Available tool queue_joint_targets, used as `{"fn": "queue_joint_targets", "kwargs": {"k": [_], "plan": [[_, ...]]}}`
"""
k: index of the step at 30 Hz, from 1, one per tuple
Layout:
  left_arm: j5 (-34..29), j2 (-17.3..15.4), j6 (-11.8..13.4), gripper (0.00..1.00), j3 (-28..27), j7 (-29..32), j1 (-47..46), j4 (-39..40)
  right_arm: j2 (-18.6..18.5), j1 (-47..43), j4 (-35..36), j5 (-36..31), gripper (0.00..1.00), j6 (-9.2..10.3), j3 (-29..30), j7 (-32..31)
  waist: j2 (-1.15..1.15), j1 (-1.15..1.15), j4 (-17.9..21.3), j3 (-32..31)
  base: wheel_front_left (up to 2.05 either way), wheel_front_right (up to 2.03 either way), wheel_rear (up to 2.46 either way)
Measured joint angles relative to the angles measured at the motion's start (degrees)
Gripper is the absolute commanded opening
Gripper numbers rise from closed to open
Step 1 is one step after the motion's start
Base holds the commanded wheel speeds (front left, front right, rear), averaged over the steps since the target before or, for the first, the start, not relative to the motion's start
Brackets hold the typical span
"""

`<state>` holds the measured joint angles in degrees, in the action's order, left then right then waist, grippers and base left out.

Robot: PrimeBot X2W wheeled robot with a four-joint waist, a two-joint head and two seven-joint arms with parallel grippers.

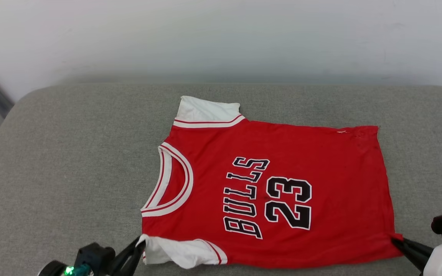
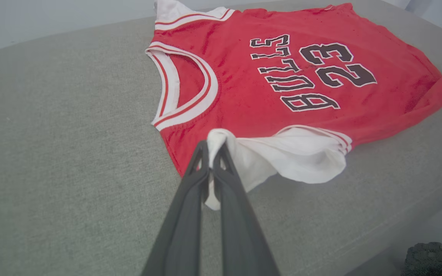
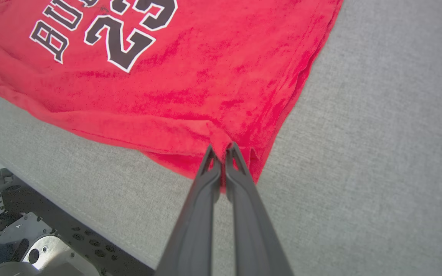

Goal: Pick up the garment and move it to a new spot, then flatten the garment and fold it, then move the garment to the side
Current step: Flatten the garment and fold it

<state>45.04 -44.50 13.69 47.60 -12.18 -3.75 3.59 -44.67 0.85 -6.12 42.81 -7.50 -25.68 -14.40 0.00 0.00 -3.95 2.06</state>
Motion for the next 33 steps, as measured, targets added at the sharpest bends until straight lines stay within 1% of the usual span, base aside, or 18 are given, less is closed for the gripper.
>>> {"fn": "queue_joint_targets", "kwargs": {"k": [5,10,13,17,20,26,30,33], "plan": [[-2.5,0.0,-2.8,0.00,-0.9,2.4,-9.2,-1.4,2.3,1.9,3.7,-2.6,0.00,-0.01,5.5,-3.4,0.00,0.00,0.4,1.9,0.00,0.00,0.00],[-3.3,2.1,-5.7,0.00,-2.0,3.5,-17.1,-5.4,4.0,4.3,6.4,-4.0,0.00,-0.01,8.6,-6.9,0.00,-0.01,1.3,4.3,0.00,0.00,0.00],[-3.1,2.7,-7.2,0.00,-2.5,4.0,-20.3,-8.5,5.3,6.2,6.7,-4.3,0.00,-0.01,9.7,-8.8,0.00,0.00,2.1,5.8,0.00,0.00,0.00],[-2.5,3.6,-9.5,0.00,-3.2,4.3,-24.3,-13.9,6.7,9.6,5.7,-5.0,0.00,-0.01,9.2,-10.9,0.00,-0.01,3.3,8.3,0.00,0.00,0.00],[-2.5,4.4,-11.4,0.00,-2.9,4.4,-26.2,-18.2,8.1,12.3,3.0,-5.2,0.00,-0.01,8.1,-12.3,0.00,-0.01,4.1,10.3,0.00,0.00,0.00],[-2.8,8.1,-15.6,0.00,-1.2,3.8,-30.0,-28.3,9.0,17.0,-3.5,-6.0,0.00,-0.01,4.9,-12.9,0.00,-0.01,4.6,14.0,0.00,0.00,0.00],[-2.5,10.6,-17.5,0.00,-0.3,3.2,-31.8,-34.8,9.2,19.1,-7.4,-6.1,0.00,0.00,1.9,-12.9,0.00,-0.01,4.5,15.2,0.00,0.00,0.00],[-2.5,12.1,-18.8,0.00,0.6,2.7,-32.2,-38.9,9.2,20.3,-9.0,-5.5,0.00,-0.01,0.5,-12.2,0.00,-0.01,4.4,15.3,0.00,0.00,0.00]]}}
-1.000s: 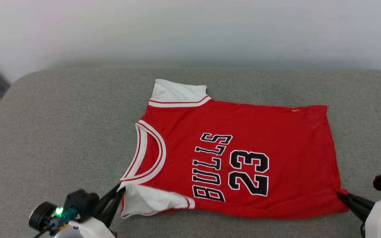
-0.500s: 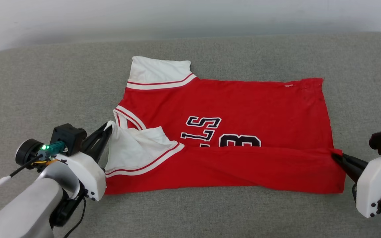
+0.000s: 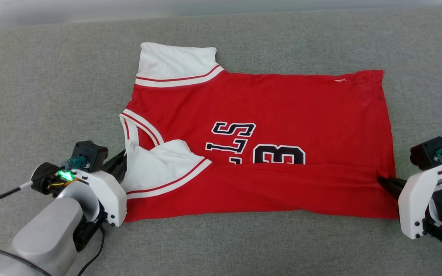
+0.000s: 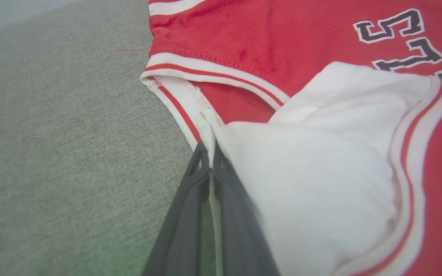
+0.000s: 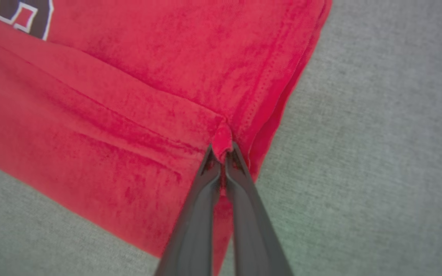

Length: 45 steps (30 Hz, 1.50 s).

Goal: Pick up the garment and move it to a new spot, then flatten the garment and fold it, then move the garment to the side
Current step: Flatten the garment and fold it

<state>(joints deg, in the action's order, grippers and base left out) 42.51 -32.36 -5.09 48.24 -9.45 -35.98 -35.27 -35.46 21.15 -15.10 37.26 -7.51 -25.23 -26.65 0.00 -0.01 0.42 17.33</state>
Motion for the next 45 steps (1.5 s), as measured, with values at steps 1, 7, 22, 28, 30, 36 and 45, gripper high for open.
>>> {"fn": "queue_joint_targets", "kwargs": {"k": [1,7,22,28,30,36,45], "plan": [[0.0,0.5,-0.3,0.00,0.2,-0.4,-0.5,-1.1,0.1,0.3,-0.5,0.4,0.00,0.00,-0.3,0.5,0.00,0.00,0.0,-0.1,0.00,0.00,0.00],[1.8,1.8,-1.6,1.00,1.0,-0.5,-1.7,-5.2,0.3,0.6,-1.6,2.2,1.00,0.01,-1.6,2.8,0.00,0.00,-0.5,-2.4,0.00,0.00,0.00],[5.9,-6.8,-2.2,1.00,2.5,16.9,-9.2,2.4,-0.9,-0.8,1.9,3.5,1.00,0.00,-0.9,7.1,0.00,0.01,-2.1,-8.5,0.00,0.00,0.00],[13.4,-11.0,-2.3,1.00,5.7,35.4,-11.5,12.6,-0.7,-1.3,2.0,3.3,1.00,0.01,-0.6,7.5,0.00,0.01,-2.5,-8.8,0.00,0.00,0.00],[16.4,-12.4,-2.3,1.00,7.2,41.2,-11.5,15.8,-0.4,-1.3,2.0,3.1,1.00,0.01,-0.7,7.5,0.00,0.01,-2.4,-8.7,0.00,0.00,0.00],[20.9,-15.0,-2.3,1.00,10.0,51.8,-11.5,20.7,0.1,-0.9,2.1,3.1,1.00,0.01,-1.1,7.5,0.00,0.01,-1.6,-7.9,0.00,0.00,0.00],[22.7,-12.2,-2.0,1.00,13.2,56.6,-9.5,18.0,1.2,1.7,1.8,3.1,1.00,0.01,-2.8,7.6,0.00,0.01,0.1,-5.4,0.00,0.00,0.00]]}}
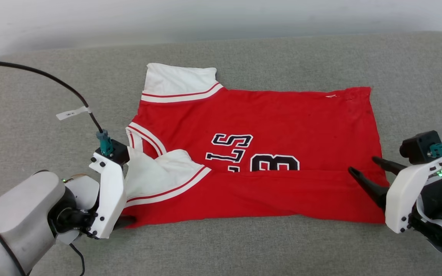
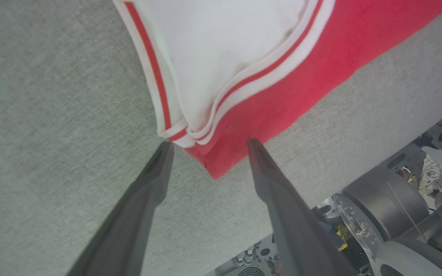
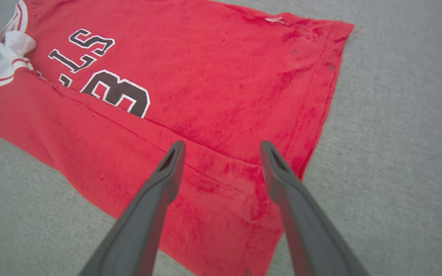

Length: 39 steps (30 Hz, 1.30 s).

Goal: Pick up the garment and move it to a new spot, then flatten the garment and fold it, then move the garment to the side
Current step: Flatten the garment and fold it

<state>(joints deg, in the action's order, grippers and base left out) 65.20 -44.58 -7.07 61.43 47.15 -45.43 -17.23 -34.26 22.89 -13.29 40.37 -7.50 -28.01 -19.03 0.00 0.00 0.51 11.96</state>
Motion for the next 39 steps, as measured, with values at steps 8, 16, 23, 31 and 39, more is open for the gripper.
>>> {"fn": "queue_joint_targets", "kwargs": {"k": [8,16,23,31,39], "plan": [[-1.4,1.9,-0.3,1.00,2.0,-0.6,0.4,-6.4,1.2,2.8,-1.3,0.4,1.00,0.00,-2.3,0.9,0.00,0.01,1.9,1.7,0.00,0.00,0.00],[-1.1,2.6,-0.3,0.00,2.9,-3.7,0.7,-6.4,-2.0,5.1,-1.0,0.6,1.00,0.00,-2.8,0.8,0.00,0.00,1.4,0.1,0.00,0.00,0.00],[-1.4,0.8,-0.3,0.00,3.8,-7.3,1.4,-1.0,-10.4,10.3,5.0,1.7,1.00,-0.01,-6.5,-9.0,0.00,0.00,0.6,-2.3,0.00,0.00,0.00],[-1.4,-1.1,-0.3,0.00,4.7,-8.5,1.2,3.5,-17.0,13.2,8.6,9.3,1.00,-0.01,-12.9,-29.7,0.00,0.01,-0.5,-2.9,0.00,0.00,0.00],[-2.5,-0.6,-0.3,0.00,5.1,-9.5,-0.3,4.8,-13.8,12.0,3.6,12.5,1.00,-0.01,-14.2,-35.0,0.00,0.00,-1.4,-0.7,0.00,0.00,0.00]]}}
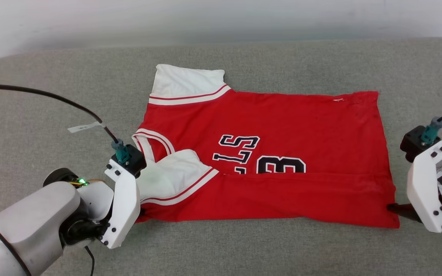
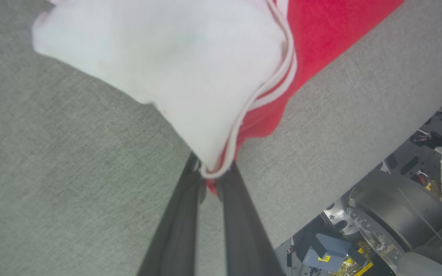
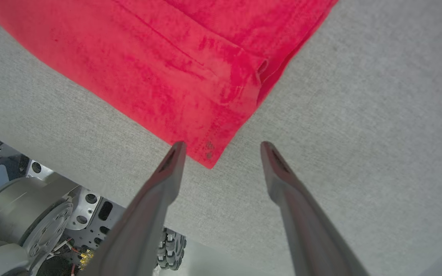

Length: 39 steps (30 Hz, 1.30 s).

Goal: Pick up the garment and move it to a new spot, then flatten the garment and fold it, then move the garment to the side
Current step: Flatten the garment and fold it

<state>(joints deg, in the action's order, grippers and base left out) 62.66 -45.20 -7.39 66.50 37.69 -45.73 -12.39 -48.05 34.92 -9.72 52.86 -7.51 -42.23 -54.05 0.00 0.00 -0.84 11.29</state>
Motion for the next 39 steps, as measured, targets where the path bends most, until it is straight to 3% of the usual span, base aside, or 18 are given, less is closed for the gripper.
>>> {"fn": "queue_joint_targets", "kwargs": {"k": [7,13,14,15,16,20,25,34,39], "plan": [[-0.8,-0.1,0.0,0.00,0.1,-0.5,-0.7,0.2,6.4,-2.6,-8.1,-1.6,1.00,0.01,0.4,3.8,0.00,0.00,-0.4,2.1,0.00,0.00,0.00],[-0.9,-0.2,0.0,0.00,0.4,-0.7,-0.7,-0.1,7.4,-2.9,-10.0,-1.9,1.00,0.01,-0.8,6.4,0.00,0.00,-0.3,2.6,0.00,0.00,0.00],[-0.8,-0.2,0.0,0.00,0.4,-0.9,-0.6,-0.2,7.4,-2.9,-10.0,-1.9,0.80,0.01,-1.1,7.0,0.00,0.00,-0.3,2.5,0.00,0.00,0.00],[-0.7,-0.2,0.0,0.00,0.4,-1.1,-0.6,-0.3,7.3,-2.9,-10.2,-1.9,0.08,0.01,-1.2,7.7,0.00,0.00,-0.2,2.4,0.00,0.00,0.00],[-0.5,-0.2,0.0,0.00,0.4,-1.2,-0.6,-0.5,7.2,-2.9,-10.2,-1.5,0.00,0.01,-1.3,8.0,0.00,0.00,-0.2,2.1,0.00,0.00,0.00],[0.0,-0.5,0.0,0.00,0.5,-1.8,0.3,-0.8,6.7,-3.0,-9.8,-0.2,0.00,0.01,-1.3,10.1,0.00,0.00,0.0,0.5,0.00,0.00,0.00],[1.3,-1.2,0.0,0.00,0.6,-2.3,2.2,-0.2,3.3,-4.5,-6.9,1.6,0.00,0.01,-0.9,11.7,0.00,0.00,0.0,-2.4,0.00,0.00,0.00],[3.5,-4.8,1.2,0.00,1.8,-3.6,8.3,5.6,-3.1,-12.4,0.1,4.3,0.00,0.01,0.1,11.7,0.00,0.00,0.5,-6.7,0.00,0.00,0.00],[4.0,-5.5,2.6,0.00,2.3,-4.7,11.2,7.1,-4.8,-16.9,2.6,4.8,0.00,0.00,1.1,10.8,0.00,0.00,0.6,-6.5,0.00,0.00,0.00]]}}
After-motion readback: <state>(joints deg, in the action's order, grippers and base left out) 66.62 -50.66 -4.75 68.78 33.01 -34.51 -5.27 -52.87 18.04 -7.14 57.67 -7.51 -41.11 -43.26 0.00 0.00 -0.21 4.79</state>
